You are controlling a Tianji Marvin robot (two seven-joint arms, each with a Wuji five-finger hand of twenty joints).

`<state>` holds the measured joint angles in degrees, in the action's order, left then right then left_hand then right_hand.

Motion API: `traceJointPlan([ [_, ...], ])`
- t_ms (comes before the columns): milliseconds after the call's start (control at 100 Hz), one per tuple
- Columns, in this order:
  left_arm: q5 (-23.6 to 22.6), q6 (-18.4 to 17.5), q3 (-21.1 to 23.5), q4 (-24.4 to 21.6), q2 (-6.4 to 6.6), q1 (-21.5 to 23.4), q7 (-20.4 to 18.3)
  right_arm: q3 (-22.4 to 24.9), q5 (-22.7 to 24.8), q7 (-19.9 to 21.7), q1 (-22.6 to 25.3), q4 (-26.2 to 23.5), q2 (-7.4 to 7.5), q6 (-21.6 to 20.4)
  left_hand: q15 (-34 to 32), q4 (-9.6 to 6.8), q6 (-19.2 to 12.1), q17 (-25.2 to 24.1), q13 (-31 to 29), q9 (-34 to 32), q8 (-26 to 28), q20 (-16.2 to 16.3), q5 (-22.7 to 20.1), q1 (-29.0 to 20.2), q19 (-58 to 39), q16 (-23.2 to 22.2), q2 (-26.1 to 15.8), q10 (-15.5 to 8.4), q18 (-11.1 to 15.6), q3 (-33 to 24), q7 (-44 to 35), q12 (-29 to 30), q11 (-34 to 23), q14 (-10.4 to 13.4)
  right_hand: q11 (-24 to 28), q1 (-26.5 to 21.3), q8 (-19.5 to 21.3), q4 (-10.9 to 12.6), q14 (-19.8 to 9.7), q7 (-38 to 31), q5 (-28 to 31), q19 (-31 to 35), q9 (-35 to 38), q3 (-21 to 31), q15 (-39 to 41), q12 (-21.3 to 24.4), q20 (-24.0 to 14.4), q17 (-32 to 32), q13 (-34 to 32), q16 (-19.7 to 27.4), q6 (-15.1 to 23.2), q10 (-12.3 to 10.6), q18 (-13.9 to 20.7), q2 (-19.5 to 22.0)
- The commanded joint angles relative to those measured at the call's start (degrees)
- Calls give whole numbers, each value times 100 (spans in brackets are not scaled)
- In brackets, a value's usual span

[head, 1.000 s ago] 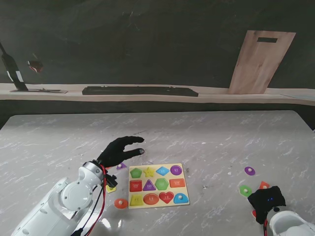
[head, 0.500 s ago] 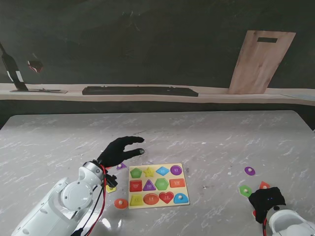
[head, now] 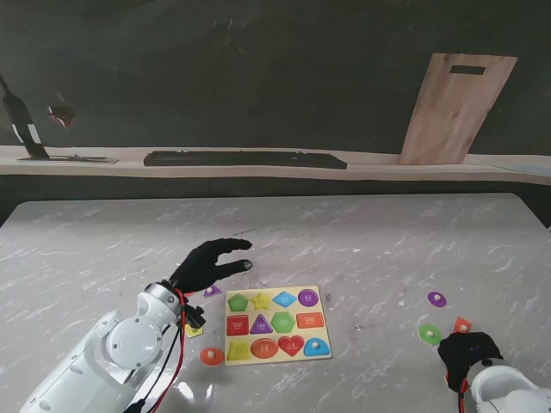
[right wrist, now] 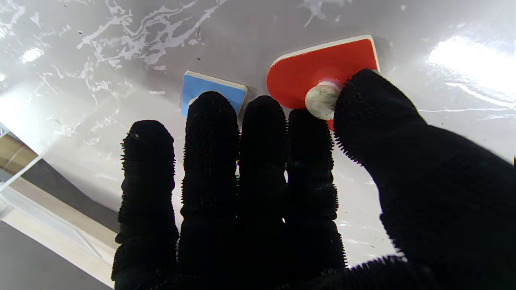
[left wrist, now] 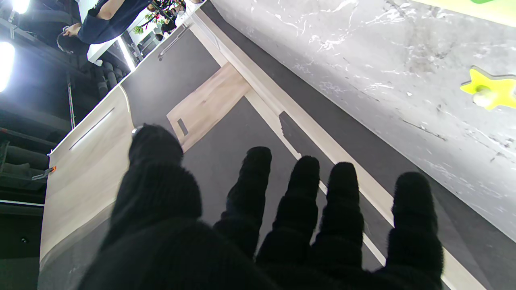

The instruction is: Fit puzzle pieces into a puzzle board

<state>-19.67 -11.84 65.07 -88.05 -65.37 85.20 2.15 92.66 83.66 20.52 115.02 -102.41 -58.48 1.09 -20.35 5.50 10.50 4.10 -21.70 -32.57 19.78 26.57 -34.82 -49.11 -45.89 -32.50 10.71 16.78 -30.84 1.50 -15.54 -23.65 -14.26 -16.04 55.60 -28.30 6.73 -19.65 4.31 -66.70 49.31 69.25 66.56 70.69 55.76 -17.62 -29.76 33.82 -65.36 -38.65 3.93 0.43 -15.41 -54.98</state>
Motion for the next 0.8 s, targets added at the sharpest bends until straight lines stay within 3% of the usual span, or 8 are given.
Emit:
traceJointPlan([
  [0, 11, 4, 7, -32, -3, 22, -6, -42, -23, 0, 54, 86, -27, 8, -106, -188, -123, -45, -107, 23, 109, 1, -74, 87, -137, -93, -124, -33, 959, 50, 6, -29, 18, -35, -37, -430, -68, 431, 71, -168, 406, 149, 344, 433, -17, 49, 50, 97, -277, 46, 272, 400, -123, 84],
  [250, 15, 5, 6, -29, -1, 20, -15, -5, -110, -106, 108, -49, -48, 40, -105, -188, -136, -45, -104, 37, 110, 1, -68, 85, -134, -93, -133, -46, 974, 49, 6, -29, 17, -24, -155, -449, -183, 238, 117, -146, 457, 170, 504, 330, -134, 116, 90, 202, -456, 156, 30, 468, -125, 223],
  [790, -4, -20, 53, -56, 0, 58, 4, -118, -282, -159, 15, -189, -49, -73, -112, -188, -136, -42, -112, 24, 111, 5, -75, 79, -137, -93, -129, -37, 967, 47, -4, -29, 10, -24, -138, -455, -184, 242, 148, -149, 467, 267, 534, 336, -83, 92, 89, 255, -511, 160, -21, 511, -260, 200],
])
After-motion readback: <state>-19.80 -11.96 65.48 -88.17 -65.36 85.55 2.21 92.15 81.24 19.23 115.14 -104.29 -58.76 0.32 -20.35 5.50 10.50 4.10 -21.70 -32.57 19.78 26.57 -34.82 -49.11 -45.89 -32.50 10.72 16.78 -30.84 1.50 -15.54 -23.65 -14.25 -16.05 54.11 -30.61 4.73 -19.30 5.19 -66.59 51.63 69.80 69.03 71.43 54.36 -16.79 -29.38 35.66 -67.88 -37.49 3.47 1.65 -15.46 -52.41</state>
